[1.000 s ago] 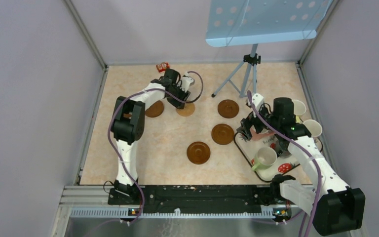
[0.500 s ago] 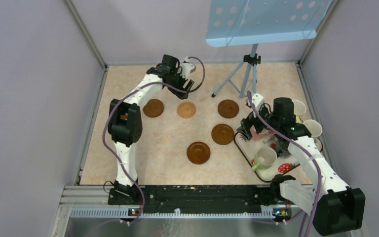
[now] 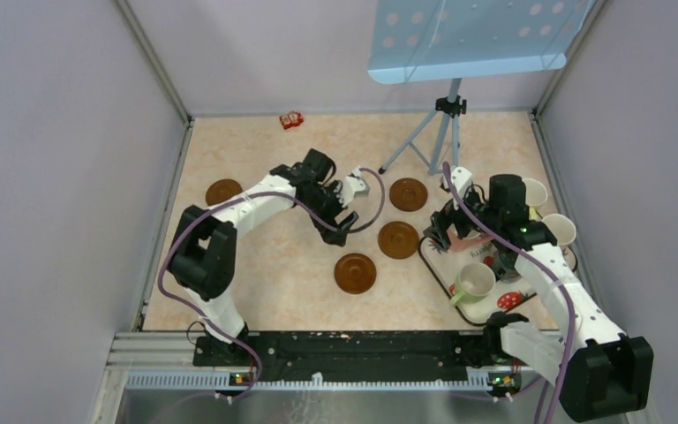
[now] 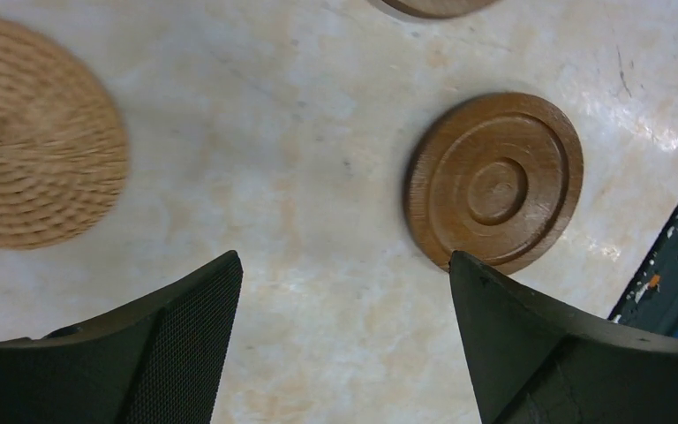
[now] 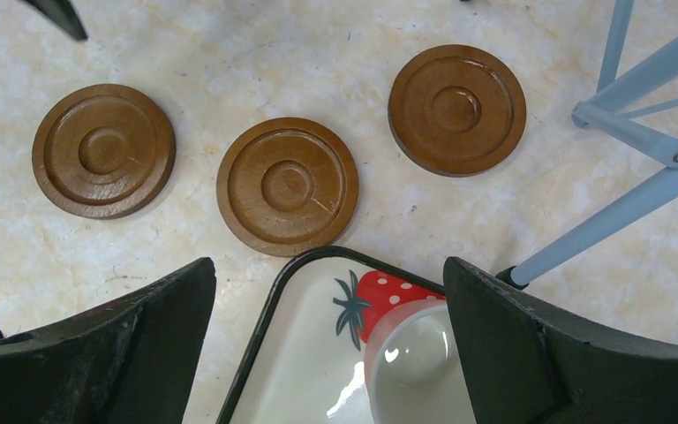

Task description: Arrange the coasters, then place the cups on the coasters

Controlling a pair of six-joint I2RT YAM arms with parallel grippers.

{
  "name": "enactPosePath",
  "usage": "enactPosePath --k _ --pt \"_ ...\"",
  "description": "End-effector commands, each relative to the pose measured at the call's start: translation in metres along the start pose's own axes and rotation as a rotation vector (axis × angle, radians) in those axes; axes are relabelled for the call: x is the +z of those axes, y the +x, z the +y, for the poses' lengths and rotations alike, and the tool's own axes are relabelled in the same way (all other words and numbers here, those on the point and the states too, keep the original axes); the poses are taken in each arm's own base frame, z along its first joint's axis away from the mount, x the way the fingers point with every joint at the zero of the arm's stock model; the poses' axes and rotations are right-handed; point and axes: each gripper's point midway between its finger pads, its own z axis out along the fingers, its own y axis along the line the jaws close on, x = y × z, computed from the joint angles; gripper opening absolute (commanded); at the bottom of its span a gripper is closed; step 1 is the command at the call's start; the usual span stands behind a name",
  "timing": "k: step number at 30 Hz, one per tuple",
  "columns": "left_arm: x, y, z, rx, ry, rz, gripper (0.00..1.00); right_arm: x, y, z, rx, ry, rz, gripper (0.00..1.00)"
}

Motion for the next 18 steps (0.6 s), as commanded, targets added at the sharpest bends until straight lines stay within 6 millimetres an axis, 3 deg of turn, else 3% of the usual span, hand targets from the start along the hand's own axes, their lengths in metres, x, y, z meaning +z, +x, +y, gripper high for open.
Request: enactPosePath --k 1,5,10,18 --pt "0.012 -0.006 -0.026 0.109 -0.016 -0.006 0.92 -0.006 -0.031 -0.004 -0.04 0.018 -0.079 0.99" --pt "0.036 0.009 -0.04 0.143 -0.043 0.053 0.91 -0.007 -0.034 -0.006 -0.036 0.032 -0.085 0.99" --pt "0.057 0.017 -0.043 0.158 -0.08 0.103 0.86 -0.007 -0.033 -0.007 -0.035 0.038 -0.082 0.99" --pt "0.073 0.042 -0.053 0.182 -0.08 0.182 0.81 -0.008 -0.034 -0.009 -0.04 0.051 -0.086 0.99"
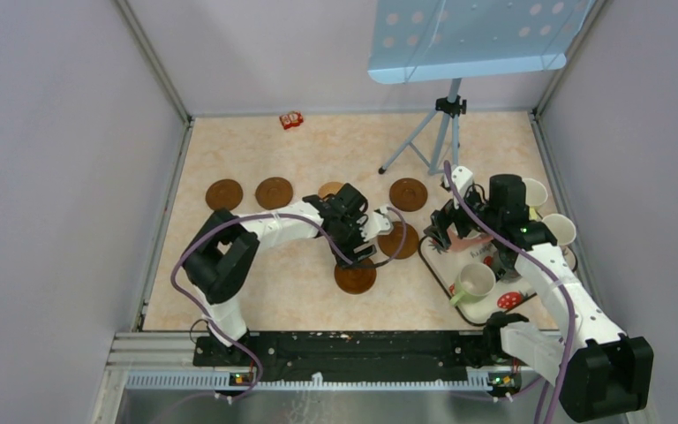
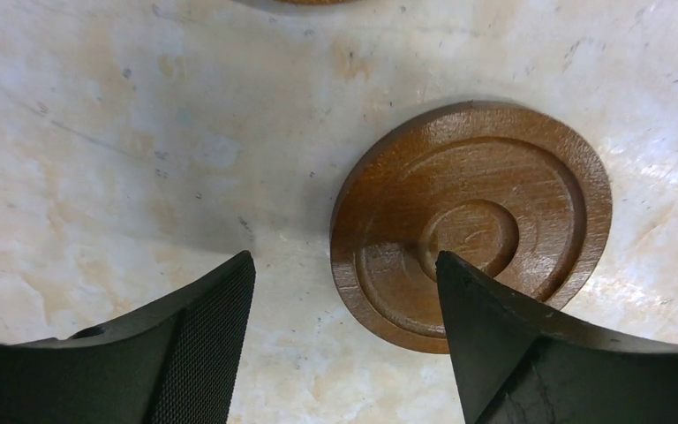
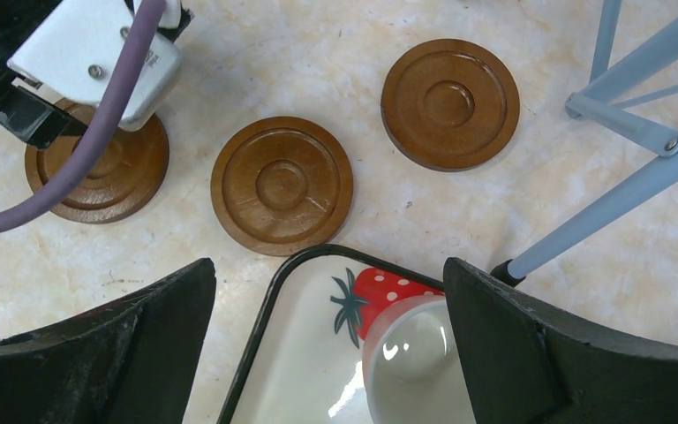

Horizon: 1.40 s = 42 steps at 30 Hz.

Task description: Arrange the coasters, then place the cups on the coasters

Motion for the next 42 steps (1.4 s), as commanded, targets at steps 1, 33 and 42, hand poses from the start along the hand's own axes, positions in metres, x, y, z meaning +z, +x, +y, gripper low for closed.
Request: enactPosePath --k 1,33,42 --pt "0.008 0.013 -0.002 0.008 -0.026 0.03 0.82 -0.008 -0.036 -0.007 -0.06 0.036 -0.094 0.99" --pt "-0.124 0.285 0.113 -0.41 -0.287 0.081 0.55 -0.004 -0.052 -0.004 -0.048 -0.021 -0.112 0.99" --pt "-0.159 0.329 0.152 -0.524 -0.365 0.049 0.54 -0.005 -0.052 -0.003 -0.055 -0.02 -0.118 0.99"
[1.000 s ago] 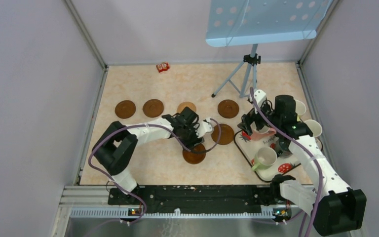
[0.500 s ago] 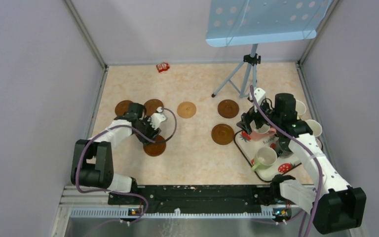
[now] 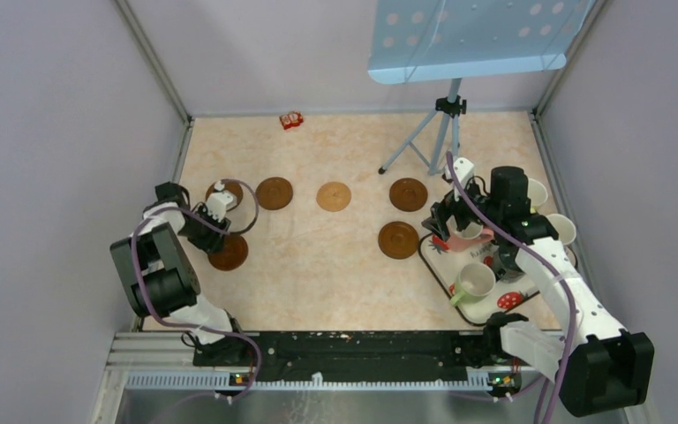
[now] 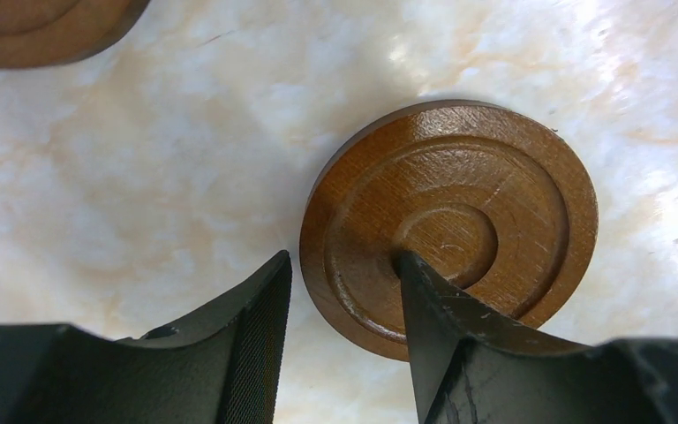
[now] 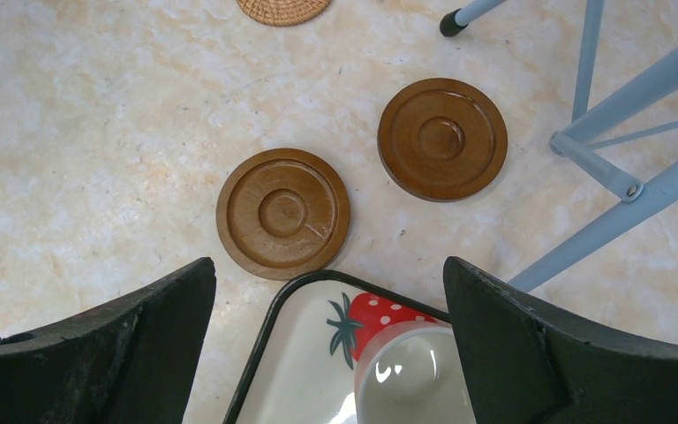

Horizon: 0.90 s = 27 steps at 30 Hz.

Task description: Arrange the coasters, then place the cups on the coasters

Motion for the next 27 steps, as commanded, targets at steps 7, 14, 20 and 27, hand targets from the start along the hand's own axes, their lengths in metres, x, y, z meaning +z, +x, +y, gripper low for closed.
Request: enactPosePath --k 7,14,20,27 --pt "-0.01 0.03 0.04 -0.013 -0.041 0.061 0.54 -0.006 -0.028 0.002 -0.057 -0.002 -0.081 0.99" --pt "-0.012 0.036 0.038 -0.01 -0.039 0.074 0.54 -0.006 -0.025 0.002 -0.062 -0.001 -0.076 0.99" --pt "-0.012 0.039 0.032 -0.007 -0.032 0.08 0.54 -0.006 -0.024 0.001 -0.063 0.003 -0.074 0.99" --pt "-0.017 0.039 0.027 -0.015 -0.013 0.071 0.54 -0.006 -0.022 0.001 -0.061 0.007 -0.067 0.98"
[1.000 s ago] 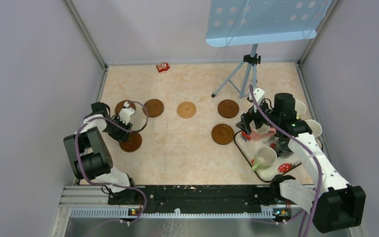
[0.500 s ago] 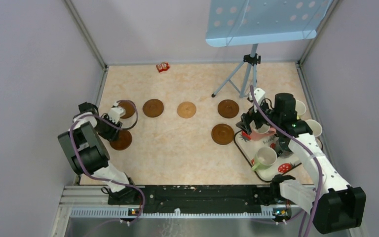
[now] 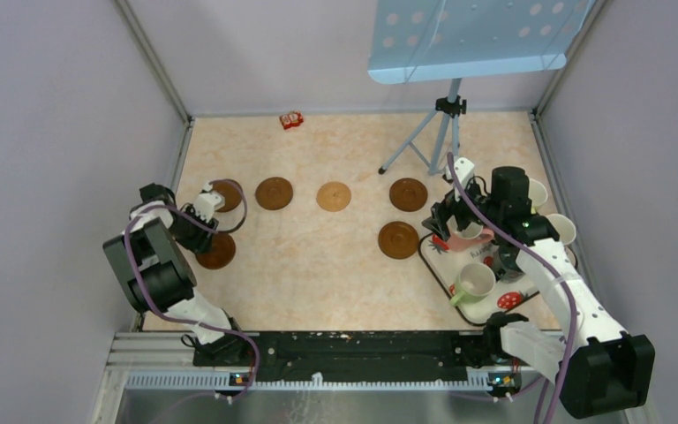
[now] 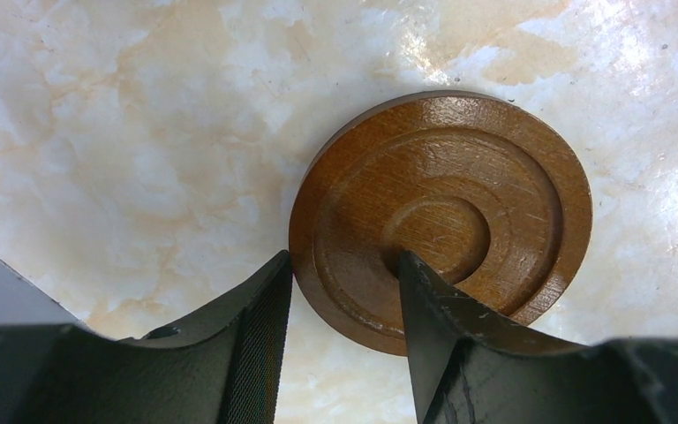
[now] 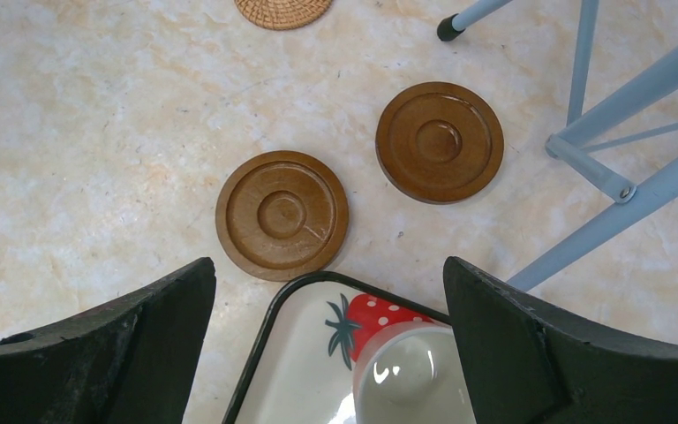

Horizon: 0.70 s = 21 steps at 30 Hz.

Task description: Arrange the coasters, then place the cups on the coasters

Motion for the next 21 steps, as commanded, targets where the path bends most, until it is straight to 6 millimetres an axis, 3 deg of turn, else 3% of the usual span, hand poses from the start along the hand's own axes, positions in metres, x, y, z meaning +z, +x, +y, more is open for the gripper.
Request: enactPosePath --k 1,7,14,17,21 --pt "-0.007 0.016 -0.006 -0.005 0.018 0.047 0.55 -0.004 -0.019 0.0 -0.054 0.002 -0.059 0.98" --pt "-0.022 -0.009 -0.002 -0.014 0.031 -0.03 0.65 -0.004 -0.021 0.001 -0.058 0.002 -0.066 0.98" --pt "-0.066 -0.079 0.008 -0.006 0.035 -0.201 0.79 -0.005 -0.026 0.001 -0.057 0.0 -0.079 0.98" --pt "-0.079 -0.12 -0.012 0.052 0.052 -0.254 0.82 -0.005 -0.027 0.001 -0.053 0.002 -0.085 0.98" --pt "-0.077 -0.179 -0.067 0.156 0.097 -0.32 0.87 -0.006 -0.029 0.0 -0.045 0.006 -0.087 0.98"
